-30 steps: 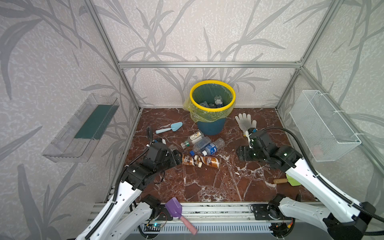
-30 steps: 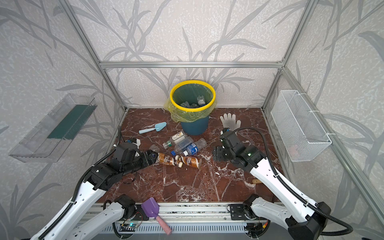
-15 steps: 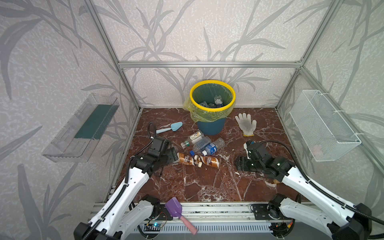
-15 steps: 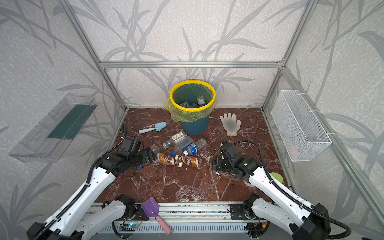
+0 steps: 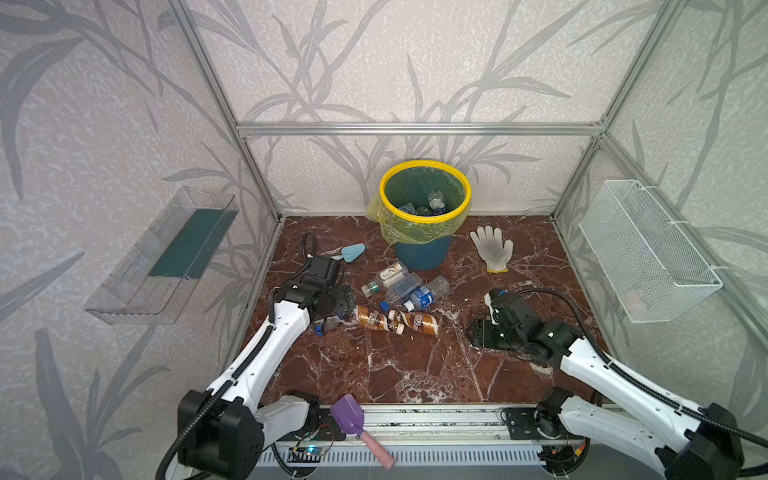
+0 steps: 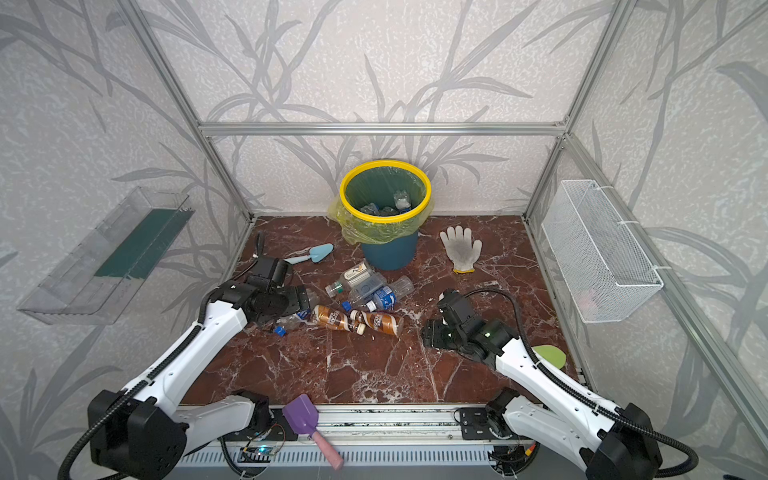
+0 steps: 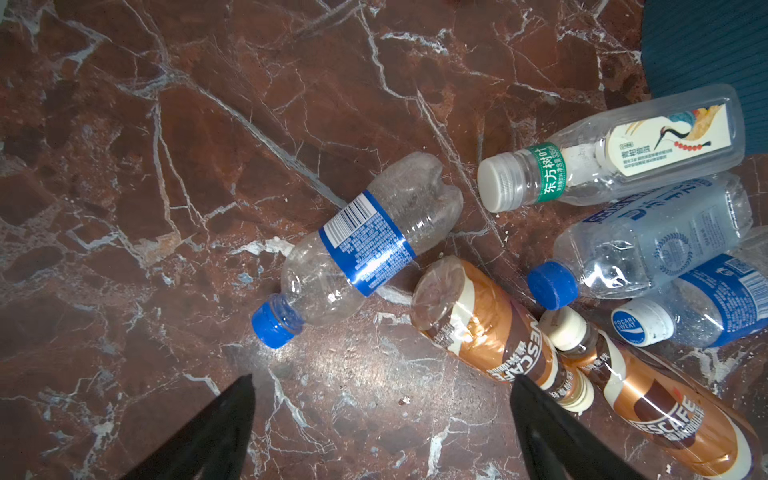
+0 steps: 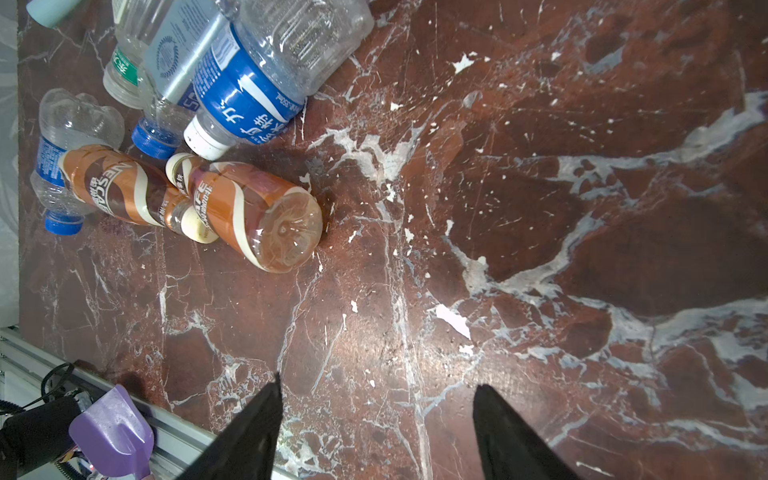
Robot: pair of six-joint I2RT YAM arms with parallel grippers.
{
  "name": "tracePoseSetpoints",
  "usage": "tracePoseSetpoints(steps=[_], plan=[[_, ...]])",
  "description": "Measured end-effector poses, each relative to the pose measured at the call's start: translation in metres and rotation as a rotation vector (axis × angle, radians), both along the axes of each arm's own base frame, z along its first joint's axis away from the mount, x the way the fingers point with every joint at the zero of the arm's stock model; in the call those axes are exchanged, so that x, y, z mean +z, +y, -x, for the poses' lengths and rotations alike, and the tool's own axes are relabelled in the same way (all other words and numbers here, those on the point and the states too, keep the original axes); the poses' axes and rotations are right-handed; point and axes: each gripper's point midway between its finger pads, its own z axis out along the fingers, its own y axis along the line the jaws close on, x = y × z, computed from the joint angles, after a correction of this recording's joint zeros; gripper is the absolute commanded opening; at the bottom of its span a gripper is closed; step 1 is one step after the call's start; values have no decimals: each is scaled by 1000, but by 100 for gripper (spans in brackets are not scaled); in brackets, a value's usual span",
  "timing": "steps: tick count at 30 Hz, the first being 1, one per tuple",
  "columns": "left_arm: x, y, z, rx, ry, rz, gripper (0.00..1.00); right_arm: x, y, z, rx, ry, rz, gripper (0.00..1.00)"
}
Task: Throw the plastic bottles in the bin
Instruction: 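Return the right gripper to the front while the left gripper reaches toward the pile, then lower the left gripper and close it on the blue-label blue-cap bottle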
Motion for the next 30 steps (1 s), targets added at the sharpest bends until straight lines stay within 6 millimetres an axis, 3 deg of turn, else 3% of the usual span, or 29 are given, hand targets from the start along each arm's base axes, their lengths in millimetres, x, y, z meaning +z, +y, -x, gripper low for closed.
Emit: tracePoseSetpoints(steps=[7, 22, 30], plan=[[-7, 1, -8, -57, 68, -54, 96, -2, 2, 0, 5, 0, -9, 73], [-44, 5, -10, -75, 233, -66, 95, -7, 5, 0, 12, 6, -20, 73], [-56, 6, -15, -72, 287, -67, 89, -6, 7, 0, 16, 6, -28, 73]])
